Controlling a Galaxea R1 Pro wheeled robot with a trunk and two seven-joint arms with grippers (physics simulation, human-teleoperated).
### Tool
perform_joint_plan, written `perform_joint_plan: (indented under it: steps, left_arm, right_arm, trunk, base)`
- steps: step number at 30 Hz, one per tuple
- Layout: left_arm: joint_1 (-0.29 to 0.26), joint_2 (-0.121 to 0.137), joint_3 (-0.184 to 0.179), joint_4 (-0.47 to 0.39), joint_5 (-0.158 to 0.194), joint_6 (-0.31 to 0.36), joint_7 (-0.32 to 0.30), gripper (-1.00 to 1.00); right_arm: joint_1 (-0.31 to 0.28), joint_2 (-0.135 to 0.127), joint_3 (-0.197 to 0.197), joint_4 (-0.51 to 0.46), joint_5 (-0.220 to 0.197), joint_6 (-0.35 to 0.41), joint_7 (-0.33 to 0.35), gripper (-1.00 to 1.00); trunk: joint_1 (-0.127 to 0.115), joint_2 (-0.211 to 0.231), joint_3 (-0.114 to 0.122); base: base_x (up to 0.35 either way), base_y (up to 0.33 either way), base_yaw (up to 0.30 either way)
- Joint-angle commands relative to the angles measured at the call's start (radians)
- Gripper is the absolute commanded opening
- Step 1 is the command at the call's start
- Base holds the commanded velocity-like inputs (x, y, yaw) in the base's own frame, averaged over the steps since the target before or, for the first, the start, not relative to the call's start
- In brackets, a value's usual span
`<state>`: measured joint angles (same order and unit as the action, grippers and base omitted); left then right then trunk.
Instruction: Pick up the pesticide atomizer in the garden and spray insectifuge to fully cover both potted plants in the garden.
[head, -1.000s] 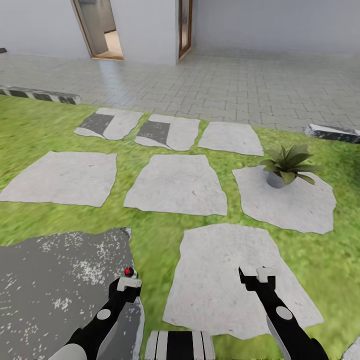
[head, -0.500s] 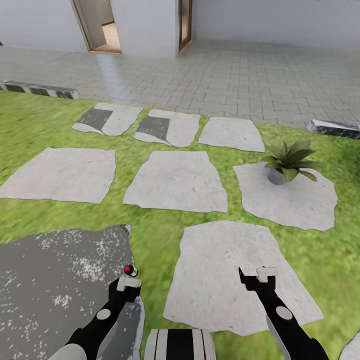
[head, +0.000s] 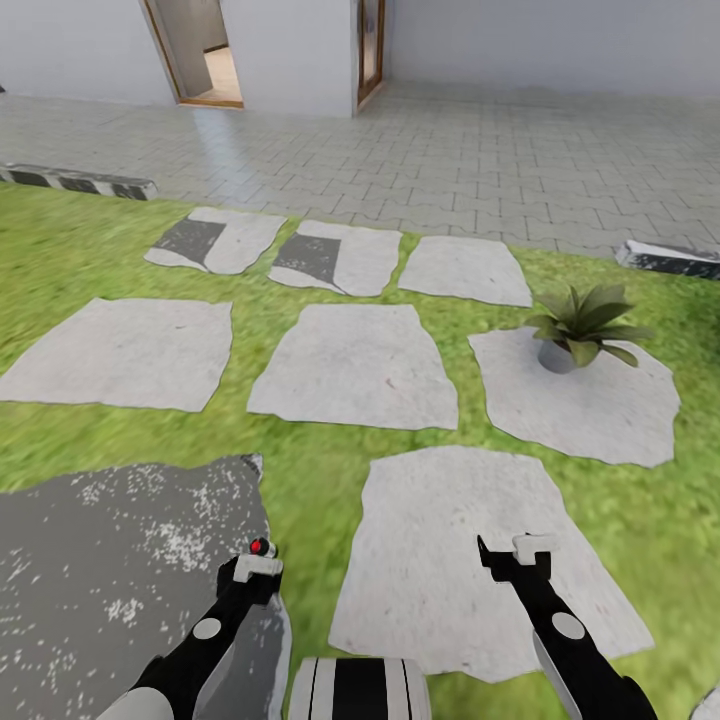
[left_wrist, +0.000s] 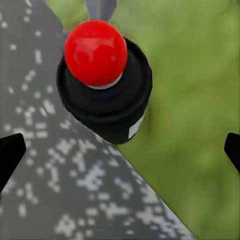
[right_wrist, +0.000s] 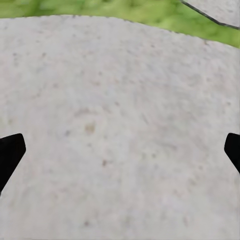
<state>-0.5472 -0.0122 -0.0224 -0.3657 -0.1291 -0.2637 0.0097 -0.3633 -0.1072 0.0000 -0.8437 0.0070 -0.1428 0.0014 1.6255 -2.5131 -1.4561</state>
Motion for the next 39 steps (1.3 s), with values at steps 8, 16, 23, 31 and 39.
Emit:
perform_joint_plan:
  steps: [8, 16, 23, 31, 39]
  left_arm:
    - [0.0, 0.0, 0.001, 0.001, -0.009, -0.003, 0.001, 1.0]
    - [0.0, 0.0, 0.001, 0.001, -0.008, -0.004, 0.001, 1.0]
    - [0.0, 0.0, 0.001, 0.001, -0.008, -0.003, 0.001, 1.0]
    - [0.0, 0.0, 0.001, 0.001, -0.008, -0.004, 0.001, 1.0]
    - [0.0, 0.001, 0.001, 0.001, -0.007, -0.005, 0.001, 1.0]
  right_arm:
    - [0.0, 0.0, 0.0, 0.0, 0.001, -0.003, 0.0, 1.0]
    - [0.0, 0.0, 0.0, 0.001, 0.001, -0.003, 0.0, 1.0]
    - [0.0, 0.0, 0.0, 0.0, 0.001, -0.003, 0.0, 1.0]
    - [0.0, 0.0, 0.0, 0.001, 0.001, -0.003, 0.0, 1.0]
    - [0.0, 0.0, 0.0, 0.001, 0.001, -0.003, 0.0, 1.0]
  trunk:
    - [0.0, 0.0, -0.001]
    - [0.0, 0.0, -0.001]
    - [0.0, 0.0, -0.001]
    - [0.0, 0.0, -0.001]
    - [0.0, 0.0, -0.001]
  base:
    - [0.059, 0.0, 0.0]
    - [0.001, 0.0, 0.0]
    - [0.077, 0.0, 0.0]
    - [0.016, 0.0, 0.0]
    - [0.001, 0.0, 0.0]
